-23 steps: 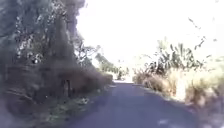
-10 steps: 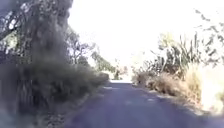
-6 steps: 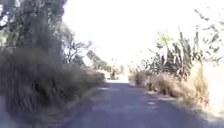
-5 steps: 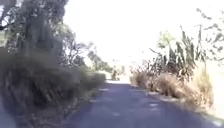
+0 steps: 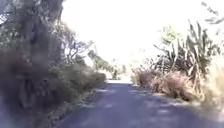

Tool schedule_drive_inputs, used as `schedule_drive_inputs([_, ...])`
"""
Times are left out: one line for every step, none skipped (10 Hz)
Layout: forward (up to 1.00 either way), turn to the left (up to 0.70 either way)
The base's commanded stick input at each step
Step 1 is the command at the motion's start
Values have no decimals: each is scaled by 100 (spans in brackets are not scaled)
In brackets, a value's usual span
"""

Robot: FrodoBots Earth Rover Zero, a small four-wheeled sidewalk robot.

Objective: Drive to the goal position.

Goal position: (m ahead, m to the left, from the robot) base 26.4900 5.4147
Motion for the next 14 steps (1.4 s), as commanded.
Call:
schedule_drive_inputs([100,0])
schedule_drive_inputs([100,0])
schedule_drive_inputs([100,0])
schedule_drive_inputs([100,0])
schedule_drive_inputs([100,0])
schedule_drive_inputs([100,0])
schedule_drive_inputs([100,0])
schedule_drive_inputs([100,0])
schedule_drive_inputs([100,17])
schedule_drive_inputs([100,26])
schedule_drive_inputs([100,34])
schedule_drive_inputs([100,0])
schedule_drive_inputs([100,0])
schedule_drive_inputs([100,0])
